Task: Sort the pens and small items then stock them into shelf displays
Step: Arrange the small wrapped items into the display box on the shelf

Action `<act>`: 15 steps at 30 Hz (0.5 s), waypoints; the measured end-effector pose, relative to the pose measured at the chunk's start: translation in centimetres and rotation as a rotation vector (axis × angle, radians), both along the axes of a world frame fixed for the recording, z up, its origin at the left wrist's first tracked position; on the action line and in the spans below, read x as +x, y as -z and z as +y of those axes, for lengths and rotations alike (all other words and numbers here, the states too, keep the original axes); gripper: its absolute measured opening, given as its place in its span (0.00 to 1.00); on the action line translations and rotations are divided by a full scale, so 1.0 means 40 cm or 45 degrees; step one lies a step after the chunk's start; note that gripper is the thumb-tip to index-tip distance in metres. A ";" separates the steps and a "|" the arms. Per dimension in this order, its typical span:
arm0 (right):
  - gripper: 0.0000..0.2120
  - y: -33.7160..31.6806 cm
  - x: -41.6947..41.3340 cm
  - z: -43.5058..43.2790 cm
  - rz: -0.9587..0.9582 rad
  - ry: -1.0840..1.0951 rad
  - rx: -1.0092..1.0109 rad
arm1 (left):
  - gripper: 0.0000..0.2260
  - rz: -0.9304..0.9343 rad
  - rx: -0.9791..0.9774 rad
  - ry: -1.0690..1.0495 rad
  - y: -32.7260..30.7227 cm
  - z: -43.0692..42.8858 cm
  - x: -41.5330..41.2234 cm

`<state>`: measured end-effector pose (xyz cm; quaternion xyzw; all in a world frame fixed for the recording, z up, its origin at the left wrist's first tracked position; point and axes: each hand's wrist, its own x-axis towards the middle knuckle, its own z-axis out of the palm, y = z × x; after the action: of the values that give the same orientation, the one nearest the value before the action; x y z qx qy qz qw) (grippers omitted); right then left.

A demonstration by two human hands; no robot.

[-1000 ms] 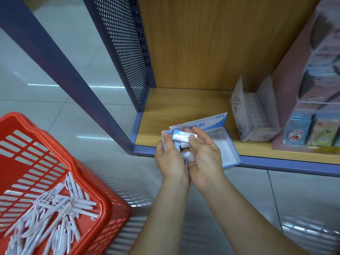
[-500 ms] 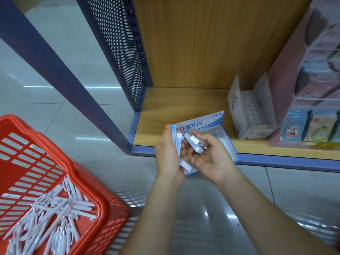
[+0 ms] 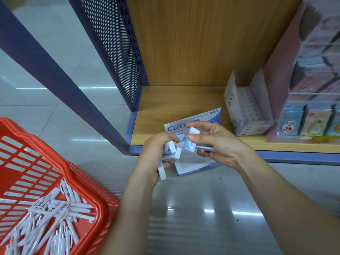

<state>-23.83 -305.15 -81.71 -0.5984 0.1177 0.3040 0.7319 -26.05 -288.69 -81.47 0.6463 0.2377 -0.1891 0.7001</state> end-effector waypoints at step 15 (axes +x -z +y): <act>0.15 -0.009 0.009 -0.007 -0.159 -0.255 -0.148 | 0.08 -0.174 0.156 -0.177 0.019 0.004 -0.004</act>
<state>-23.48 -305.43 -81.37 -0.6664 0.0288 0.3304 0.6678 -26.21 -288.52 -82.22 0.6811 0.2450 -0.0806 0.6853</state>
